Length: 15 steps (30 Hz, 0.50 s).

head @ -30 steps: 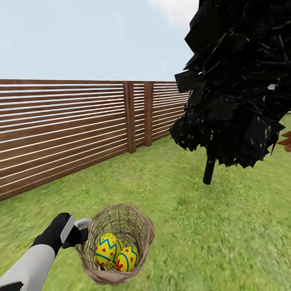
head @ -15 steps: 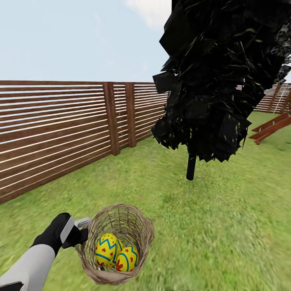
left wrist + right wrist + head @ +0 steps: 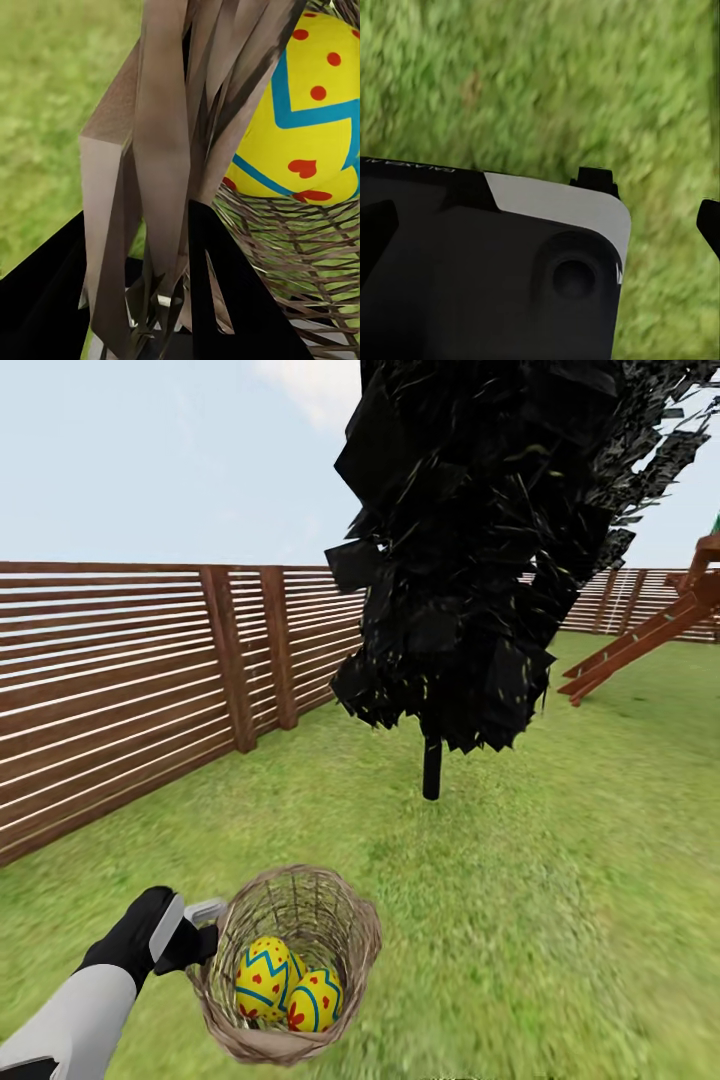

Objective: Take the three Easter eggs out of the wicker basket on the lawn in the garden, then place them on the lawn next to a single tree (choose any tree) so that all three eggs are next to the same tree and none are left in the basket.

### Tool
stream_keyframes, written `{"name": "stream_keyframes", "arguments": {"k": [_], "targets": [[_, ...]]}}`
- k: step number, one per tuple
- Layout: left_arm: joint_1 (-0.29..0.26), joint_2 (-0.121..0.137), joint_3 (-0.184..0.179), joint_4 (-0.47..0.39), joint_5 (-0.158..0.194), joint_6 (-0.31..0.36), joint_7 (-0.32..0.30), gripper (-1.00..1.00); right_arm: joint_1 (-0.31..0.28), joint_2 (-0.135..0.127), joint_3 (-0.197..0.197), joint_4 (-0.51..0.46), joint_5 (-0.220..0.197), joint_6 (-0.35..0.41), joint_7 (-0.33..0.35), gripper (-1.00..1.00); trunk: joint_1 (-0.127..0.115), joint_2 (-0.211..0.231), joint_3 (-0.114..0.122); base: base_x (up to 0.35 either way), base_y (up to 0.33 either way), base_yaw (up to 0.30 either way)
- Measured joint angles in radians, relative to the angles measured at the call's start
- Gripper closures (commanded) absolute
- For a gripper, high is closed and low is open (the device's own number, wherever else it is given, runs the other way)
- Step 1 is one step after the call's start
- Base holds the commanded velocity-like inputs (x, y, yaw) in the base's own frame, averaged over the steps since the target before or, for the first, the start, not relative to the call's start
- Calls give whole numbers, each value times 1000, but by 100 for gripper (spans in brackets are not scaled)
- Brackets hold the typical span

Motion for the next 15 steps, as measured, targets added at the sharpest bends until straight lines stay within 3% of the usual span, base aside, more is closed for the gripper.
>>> {"name": "stream_keyframes", "arguments": {"k": [6,9,13,15], "targets": [[0,0,0,0,0,0,0,100,0,0,0,0,0,0,0,-100,0,0,2,0,0,-264],[0,0,0,0,10,0,0,100,0,-1,1,0,0,1,0,-100,0,0,1,0,0,-26],[0,0,0,0,-6,1,0,100,0,-1,0,0,-2,9,-2,-100,0,0,-4,0,0,-26],[0,0,0,-1,-2,0,0,100,0,-1,-1,0,-3,10,-46,-100,0,0,-7,0,0,-117]]}}
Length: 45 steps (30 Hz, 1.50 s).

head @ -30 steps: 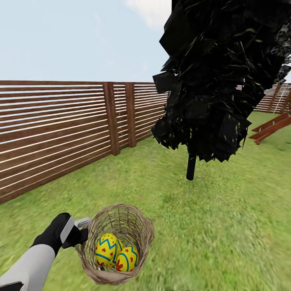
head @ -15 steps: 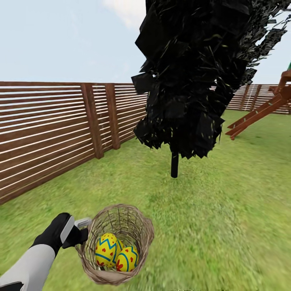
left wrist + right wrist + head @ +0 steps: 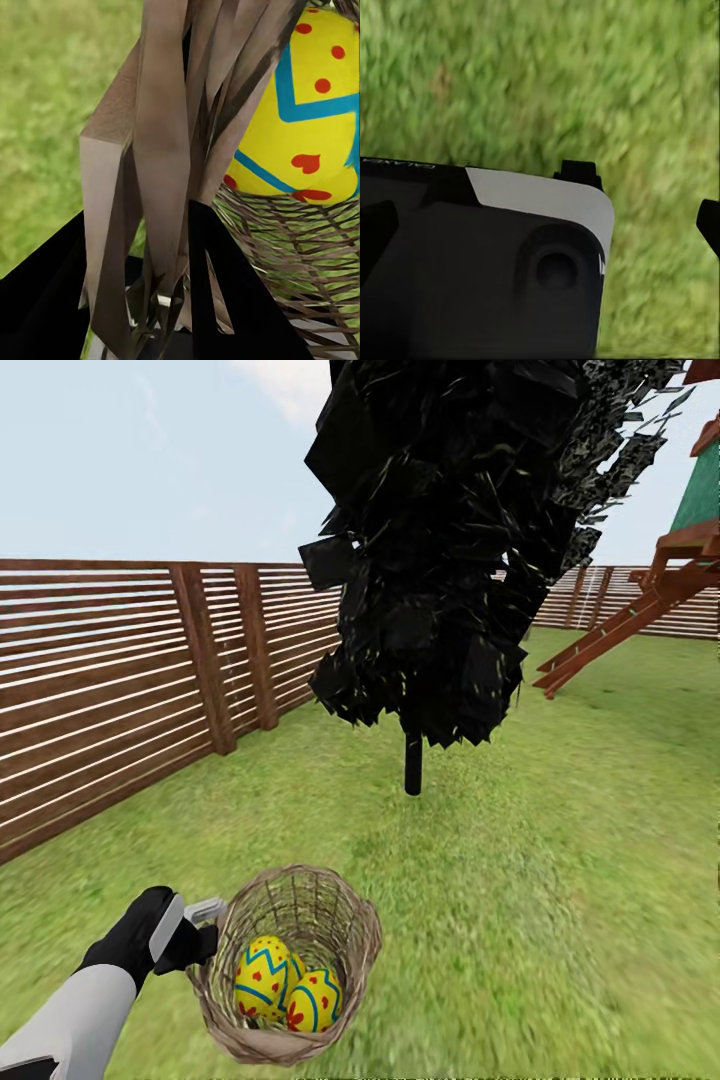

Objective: Take the three Easter eggs out of the wicker basket on the lawn in the garden, then place them on the lawn next to a single tree (choose any tree) so that all three eggs are next to the same tree and none are left in the basket.

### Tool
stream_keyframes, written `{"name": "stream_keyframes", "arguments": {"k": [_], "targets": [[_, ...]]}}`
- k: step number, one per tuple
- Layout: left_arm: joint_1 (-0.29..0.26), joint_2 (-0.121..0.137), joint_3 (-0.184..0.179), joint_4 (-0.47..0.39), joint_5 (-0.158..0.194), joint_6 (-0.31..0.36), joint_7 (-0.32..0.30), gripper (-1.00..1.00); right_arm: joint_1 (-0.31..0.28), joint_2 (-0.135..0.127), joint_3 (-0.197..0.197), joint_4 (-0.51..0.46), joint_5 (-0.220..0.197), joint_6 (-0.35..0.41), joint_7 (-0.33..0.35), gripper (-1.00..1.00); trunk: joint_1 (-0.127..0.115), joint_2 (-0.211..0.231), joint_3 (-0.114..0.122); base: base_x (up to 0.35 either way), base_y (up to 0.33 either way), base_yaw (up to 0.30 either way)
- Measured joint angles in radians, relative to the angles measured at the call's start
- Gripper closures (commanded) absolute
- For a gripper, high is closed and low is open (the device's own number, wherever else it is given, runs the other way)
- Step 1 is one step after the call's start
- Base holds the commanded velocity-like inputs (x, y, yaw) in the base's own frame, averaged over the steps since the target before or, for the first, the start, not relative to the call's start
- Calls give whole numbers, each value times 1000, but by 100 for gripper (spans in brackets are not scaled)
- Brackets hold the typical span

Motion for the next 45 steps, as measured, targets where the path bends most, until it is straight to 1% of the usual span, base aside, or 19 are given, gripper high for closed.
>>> {"name": "stream_keyframes", "arguments": {"k": [1,2,4,7,12,16,27,30,32,35,39,42,45], "targets": [[0,-1,0,0,2,0,0,100,0,1,0,0,-1,0,-29,-100,0,0,-2,0,0,-139],[0,-1,0,-1,4,0,0,100,0,1,0,0,-2,0,-42,-100,0,0,-3,0,0,-145],[0,-1,0,0,6,0,0,100,0,1,-1,0,-1,1,-49,-100,0,0,-6,0,0,-148],[0,0,0,0,0,0,0,100,0,2,-1,0,0,1,-49,-100,0,0,-11,0,0,-151],[0,-1,0,0,6,0,0,100,0,2,-1,-1,2,-3,-49,-100,0,0,-18,0,0,-167],[0,0,0,0,0,0,0,100,0,-1,-5,-3,1,-5,-45,-100,0,0,-24,0,0,-188],[0,1,0,3,4,0,0,100,0,-2,-10,-4,2,-2,-43,-100,0,0,-37,0,0,-212],[0,-1,-1,5,1,0,0,100,0,-2,-10,-4,2,-2,-43,-100,0,0,-40,0,0,-221],[0,-8,-2,4,-4,0,0,100,0,-2,-10,-3,2,-1,-43,-100,0,0,-43,0,0,-222],[0,-12,-1,1,13,-1,0,100,0,-2,-10,-3,0,-3,-44,-100,0,0,-46,0,0,-222],[0,-13,-2,1,-7,0,0,100,0,0,-10,-3,0,-6,-45,-100,0,0,-51,0,0,-222],[0,-12,-1,2,8,-1,0,100,0,0,-10,-3,1,-6,-45,-100,0,0,-54,0,0,-222],[0,-15,-2,4,-2,0,0,100,0,0,-10,-2,2,-5,-45,-100,0,0,-57,0,0,-222]]}}
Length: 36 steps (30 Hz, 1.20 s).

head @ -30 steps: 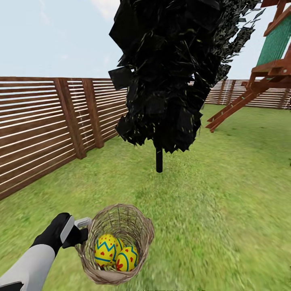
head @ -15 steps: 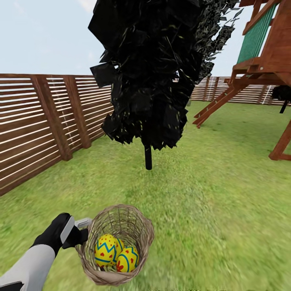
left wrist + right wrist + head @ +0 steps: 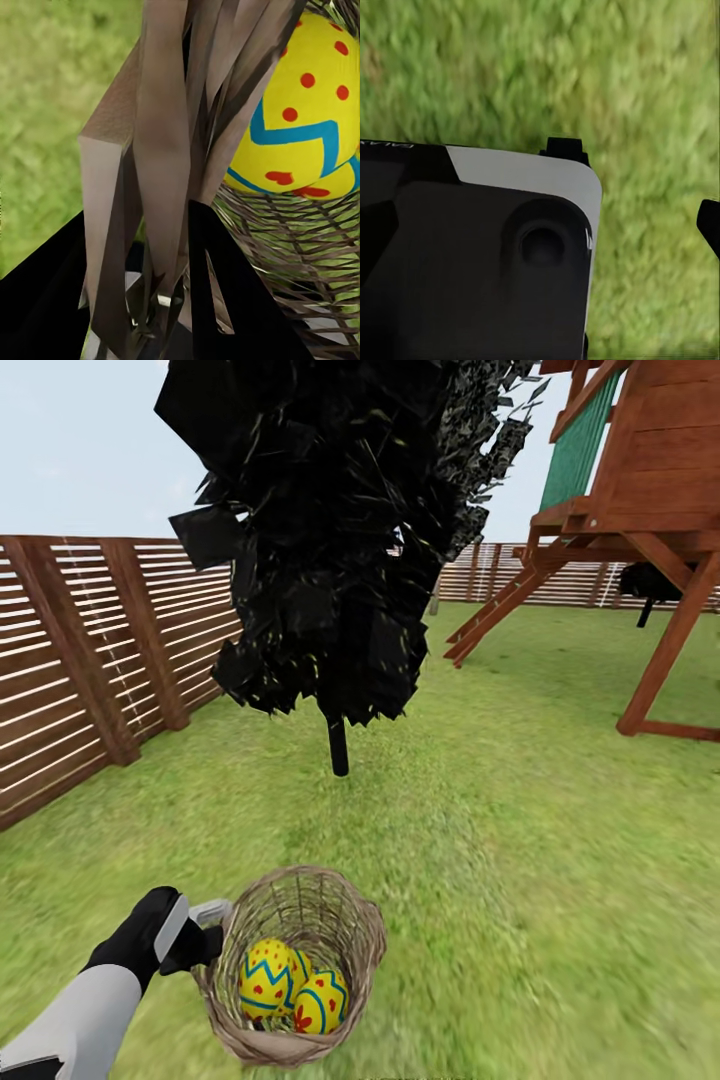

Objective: Take the three Easter eggs out of the wicker basket on the lawn in the garden, then place them on the lawn next to a single tree (choose any tree) so that all three eggs are next to the same tree and none are left in the basket.

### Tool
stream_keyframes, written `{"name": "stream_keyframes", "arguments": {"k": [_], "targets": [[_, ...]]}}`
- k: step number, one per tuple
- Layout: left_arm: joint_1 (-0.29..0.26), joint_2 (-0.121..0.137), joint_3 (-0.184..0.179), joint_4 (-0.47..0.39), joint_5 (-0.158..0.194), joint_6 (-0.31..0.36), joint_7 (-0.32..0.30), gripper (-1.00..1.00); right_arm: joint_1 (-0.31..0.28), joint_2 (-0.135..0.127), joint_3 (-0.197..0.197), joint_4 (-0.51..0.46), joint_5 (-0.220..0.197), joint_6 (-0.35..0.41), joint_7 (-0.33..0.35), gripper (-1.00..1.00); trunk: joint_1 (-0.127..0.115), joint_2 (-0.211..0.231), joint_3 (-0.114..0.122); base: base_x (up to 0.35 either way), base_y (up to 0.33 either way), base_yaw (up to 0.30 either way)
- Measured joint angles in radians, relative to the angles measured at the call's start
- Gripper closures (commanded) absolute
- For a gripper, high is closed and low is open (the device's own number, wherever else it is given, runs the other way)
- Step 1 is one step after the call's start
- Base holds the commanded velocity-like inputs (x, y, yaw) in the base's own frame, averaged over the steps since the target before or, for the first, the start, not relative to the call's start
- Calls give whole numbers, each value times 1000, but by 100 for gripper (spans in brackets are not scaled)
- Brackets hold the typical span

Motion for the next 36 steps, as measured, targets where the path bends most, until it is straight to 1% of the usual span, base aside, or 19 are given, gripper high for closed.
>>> {"name": "stream_keyframes", "arguments": {"k": [4,8,36], "targets": [[0,-1,0,-1,6,0,0,100,0,0,1,0,-1,-4,0,-100,0,0,-5,0,0,-222],[0,-1,0,-1,1,0,0,100,0,0,0,0,-1,-4,0,-100,0,0,-9,0,0,-222],[0,-1,0,-3,0,0,0,100,0,0,0,0,-1,-7,0,-100,0,0,-39,0,0,-227]]}}
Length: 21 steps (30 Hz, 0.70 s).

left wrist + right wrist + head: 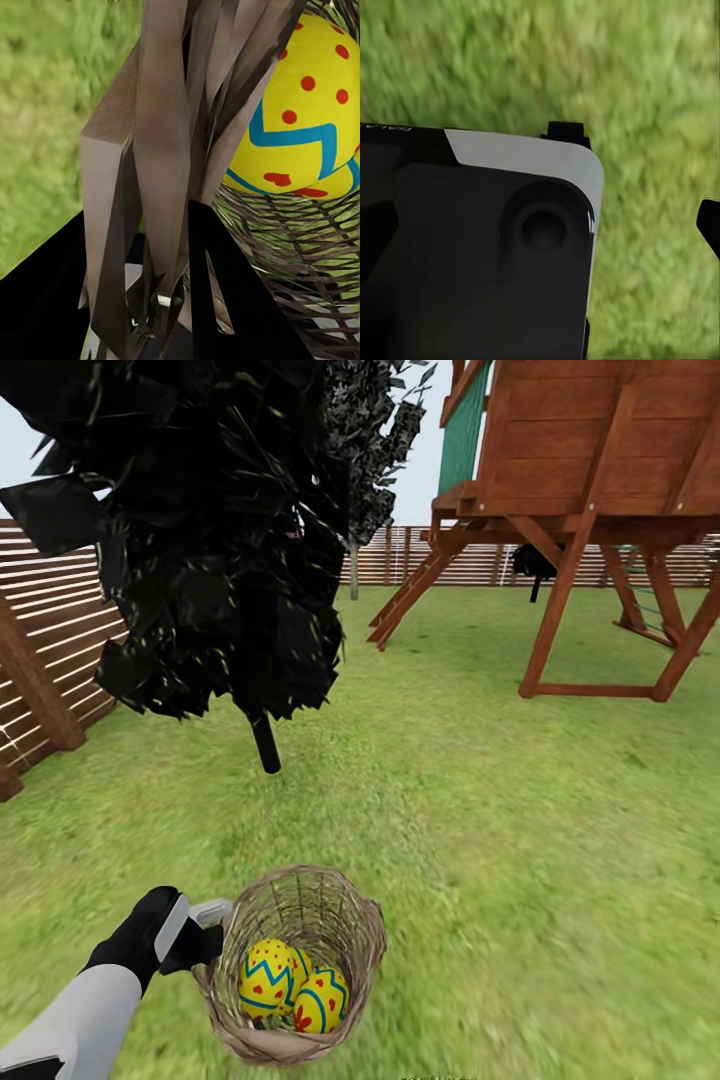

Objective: Take the three Easter eggs out of the wicker basket on the lawn in the garden, then place them on the lawn next to a single tree (choose any tree) so that all three eggs are next to the same tree and none are left in the basket.

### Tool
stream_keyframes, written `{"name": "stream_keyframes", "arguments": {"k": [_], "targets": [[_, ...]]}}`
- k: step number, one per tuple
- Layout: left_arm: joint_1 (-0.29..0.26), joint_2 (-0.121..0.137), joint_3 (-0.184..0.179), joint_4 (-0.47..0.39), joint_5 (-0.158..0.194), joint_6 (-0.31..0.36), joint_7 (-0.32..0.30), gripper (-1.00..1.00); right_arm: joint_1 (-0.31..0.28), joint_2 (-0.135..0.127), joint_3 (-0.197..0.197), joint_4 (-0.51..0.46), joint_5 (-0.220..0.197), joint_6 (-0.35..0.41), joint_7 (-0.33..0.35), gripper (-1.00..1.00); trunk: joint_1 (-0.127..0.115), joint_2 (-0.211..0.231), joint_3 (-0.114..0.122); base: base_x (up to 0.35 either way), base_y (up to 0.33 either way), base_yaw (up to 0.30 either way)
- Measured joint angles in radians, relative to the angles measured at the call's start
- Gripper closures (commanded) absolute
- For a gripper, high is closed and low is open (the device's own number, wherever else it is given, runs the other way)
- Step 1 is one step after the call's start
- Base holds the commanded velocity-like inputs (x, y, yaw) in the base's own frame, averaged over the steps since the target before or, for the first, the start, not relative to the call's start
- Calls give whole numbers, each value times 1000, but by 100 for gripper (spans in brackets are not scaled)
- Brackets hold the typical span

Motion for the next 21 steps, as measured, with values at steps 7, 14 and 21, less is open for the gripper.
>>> {"name": "stream_keyframes", "arguments": {"k": [7,14,21], "targets": [[0,0,1,-1,2,0,0,100,0,0,0,-1,0,0,0,-100,0,0,0,0,0,-283],[0,0,0,-1,1,0,0,100,0,0,3,-1,13,0,0,-100,0,0,0,0,0,-74],[0,0,1,0,1,0,0,100,0,-1,6,-2,8,4,0,-100,0,0,0,0,0,-44]]}}
